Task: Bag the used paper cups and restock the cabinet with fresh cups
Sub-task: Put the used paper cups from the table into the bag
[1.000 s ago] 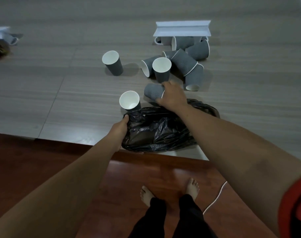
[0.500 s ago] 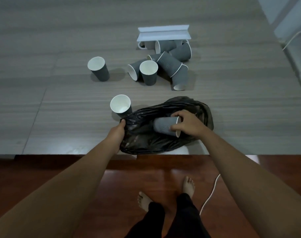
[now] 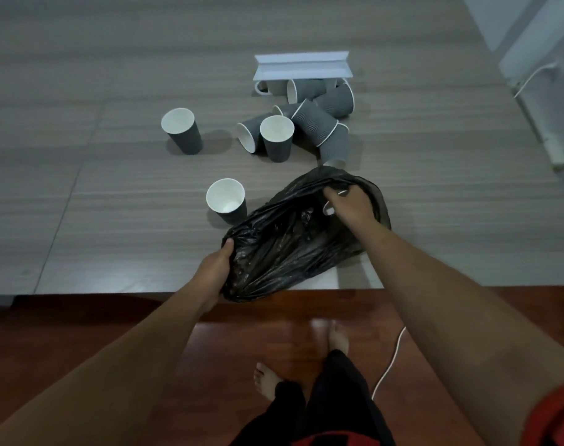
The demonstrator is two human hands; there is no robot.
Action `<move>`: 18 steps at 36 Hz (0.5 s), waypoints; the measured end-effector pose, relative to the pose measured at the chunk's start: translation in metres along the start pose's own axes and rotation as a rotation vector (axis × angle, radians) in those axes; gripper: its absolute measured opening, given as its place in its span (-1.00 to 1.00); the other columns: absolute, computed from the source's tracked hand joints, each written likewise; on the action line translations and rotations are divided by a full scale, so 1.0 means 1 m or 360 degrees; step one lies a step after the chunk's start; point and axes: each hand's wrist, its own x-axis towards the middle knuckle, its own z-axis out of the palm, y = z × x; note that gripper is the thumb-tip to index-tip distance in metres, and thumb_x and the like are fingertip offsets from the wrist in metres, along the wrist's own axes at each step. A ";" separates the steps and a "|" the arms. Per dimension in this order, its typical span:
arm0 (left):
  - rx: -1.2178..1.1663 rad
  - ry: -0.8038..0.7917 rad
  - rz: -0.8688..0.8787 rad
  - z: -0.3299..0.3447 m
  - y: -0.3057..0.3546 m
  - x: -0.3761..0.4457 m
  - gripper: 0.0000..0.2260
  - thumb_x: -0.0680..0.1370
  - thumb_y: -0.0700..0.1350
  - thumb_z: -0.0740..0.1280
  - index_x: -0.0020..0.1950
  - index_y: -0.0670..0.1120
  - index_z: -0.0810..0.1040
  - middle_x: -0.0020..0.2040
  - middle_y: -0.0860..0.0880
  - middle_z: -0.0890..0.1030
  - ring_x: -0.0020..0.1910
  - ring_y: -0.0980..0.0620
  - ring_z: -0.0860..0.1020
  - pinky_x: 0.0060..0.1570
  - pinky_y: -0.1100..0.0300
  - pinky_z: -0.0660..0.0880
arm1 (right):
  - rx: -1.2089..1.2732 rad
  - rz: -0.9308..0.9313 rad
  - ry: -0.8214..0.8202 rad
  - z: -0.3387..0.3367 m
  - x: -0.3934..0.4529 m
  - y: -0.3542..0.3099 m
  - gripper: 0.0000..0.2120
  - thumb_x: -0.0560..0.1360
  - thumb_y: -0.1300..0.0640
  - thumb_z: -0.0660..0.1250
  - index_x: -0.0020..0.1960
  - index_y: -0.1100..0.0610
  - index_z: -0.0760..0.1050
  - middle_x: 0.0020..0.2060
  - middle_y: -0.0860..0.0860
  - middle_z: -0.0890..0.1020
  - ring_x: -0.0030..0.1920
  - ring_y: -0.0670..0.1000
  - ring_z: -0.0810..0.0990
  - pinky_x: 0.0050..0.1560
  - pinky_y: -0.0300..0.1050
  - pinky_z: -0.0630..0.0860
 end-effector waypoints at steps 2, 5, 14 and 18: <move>-0.0060 0.0025 -0.0010 -0.001 0.002 0.001 -0.58 0.59 0.23 0.21 -0.18 -0.09 0.54 -0.07 -0.18 0.57 -0.10 -0.15 0.54 0.01 -0.11 0.50 | -0.0128 -0.0109 -0.0128 -0.005 -0.002 -0.006 -0.53 0.45 -0.24 0.30 0.13 0.11 0.60 -0.04 0.05 0.69 0.00 0.05 0.64 0.09 -0.11 0.49; -0.0170 0.0120 0.0025 0.000 0.009 0.010 -0.62 0.60 0.18 0.23 0.05 -0.12 0.58 0.00 -0.16 0.63 -0.03 -0.14 0.61 0.13 -0.10 0.54 | -0.0545 -0.0372 -0.0073 -0.015 0.002 -0.013 -0.63 0.49 -0.12 0.28 0.02 0.17 0.63 -0.04 0.13 0.68 0.00 0.13 0.63 -0.04 -0.15 0.44; -0.0189 0.0293 0.0012 0.008 0.024 0.019 -0.60 0.63 0.09 0.23 0.28 -0.20 0.52 0.05 -0.16 0.62 0.03 -0.15 0.60 0.07 0.05 0.53 | -0.0440 -0.1120 0.0203 -0.013 -0.003 -0.056 -0.77 0.45 0.11 0.27 -0.12 0.18 0.68 -0.24 0.10 0.71 -0.21 0.13 0.64 -0.15 -0.04 0.55; -0.0127 0.0317 -0.0041 0.011 0.024 0.019 -0.56 0.62 0.09 0.26 0.31 -0.23 0.53 0.06 -0.18 0.64 0.04 -0.17 0.62 0.14 0.00 0.54 | -0.0305 -0.0982 -0.0110 0.032 0.006 -0.080 -0.74 0.42 0.16 0.29 0.03 0.18 0.65 -0.11 0.11 0.68 -0.08 0.11 0.63 0.02 -0.08 0.53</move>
